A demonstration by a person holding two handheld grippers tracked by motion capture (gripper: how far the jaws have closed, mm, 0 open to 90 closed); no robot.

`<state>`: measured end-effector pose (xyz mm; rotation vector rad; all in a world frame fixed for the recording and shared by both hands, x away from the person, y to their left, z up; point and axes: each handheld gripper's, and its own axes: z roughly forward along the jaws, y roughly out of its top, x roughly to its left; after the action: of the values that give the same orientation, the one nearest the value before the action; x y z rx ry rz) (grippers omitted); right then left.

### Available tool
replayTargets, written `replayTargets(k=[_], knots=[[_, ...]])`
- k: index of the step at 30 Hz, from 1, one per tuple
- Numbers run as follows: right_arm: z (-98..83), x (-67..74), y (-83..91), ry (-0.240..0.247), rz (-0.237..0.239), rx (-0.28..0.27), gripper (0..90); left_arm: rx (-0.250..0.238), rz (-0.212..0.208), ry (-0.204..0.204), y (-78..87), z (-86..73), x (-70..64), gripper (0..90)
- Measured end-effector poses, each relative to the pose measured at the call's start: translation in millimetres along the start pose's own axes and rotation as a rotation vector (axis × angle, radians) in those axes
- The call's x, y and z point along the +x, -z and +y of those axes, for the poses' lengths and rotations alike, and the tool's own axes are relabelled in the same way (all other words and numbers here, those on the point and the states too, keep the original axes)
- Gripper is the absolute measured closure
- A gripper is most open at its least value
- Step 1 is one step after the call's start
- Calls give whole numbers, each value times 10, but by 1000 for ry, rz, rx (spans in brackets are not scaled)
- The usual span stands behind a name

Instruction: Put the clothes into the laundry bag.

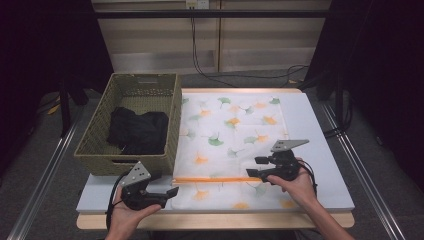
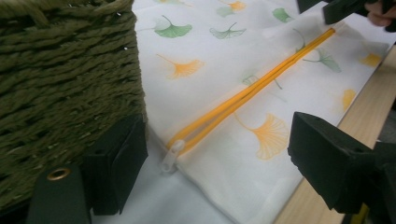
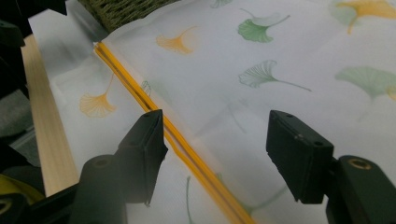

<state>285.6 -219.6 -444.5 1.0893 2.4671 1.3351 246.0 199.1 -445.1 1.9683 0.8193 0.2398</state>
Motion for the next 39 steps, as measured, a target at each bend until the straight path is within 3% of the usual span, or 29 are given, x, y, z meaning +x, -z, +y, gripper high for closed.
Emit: replayTargets(k=[2,5,6,7,10,14,16,23,27,29,33,37,39], knots=[[56,38,-97,19,33,19,390,7,2,-5,-4,1,-2,194],[101,59,-189,39,35,38,388,4,8,-6,-8,5,-6,193],[154,61,-321,59,49,60,408,5,6,-4,-10,8,-13,194],[161,62,-345,61,51,58,409,3,7,-4,-17,8,-20,194],[189,41,-489,85,94,65,498,8,-3,-5,-46,15,-33,194],[178,1,-609,100,117,102,554,21,8,-17,-62,25,-54,194],[149,-3,-648,116,97,110,552,22,9,-18,-59,23,-59,194],[46,-2,-675,168,114,149,506,21,13,-17,-51,21,-51,194],[14,24,-669,214,112,146,482,31,16,-32,-52,27,-46,193],[3,38,-672,212,106,140,467,29,14,-26,-55,26,-46,193],[-29,90,-675,289,95,139,408,33,19,-29,-49,26,-40,192],[-42,110,-679,306,85,133,411,31,27,-20,-51,22,-31,191],[-30,100,-676,295,75,134,465,29,30,-25,-42,22,-18,191]])
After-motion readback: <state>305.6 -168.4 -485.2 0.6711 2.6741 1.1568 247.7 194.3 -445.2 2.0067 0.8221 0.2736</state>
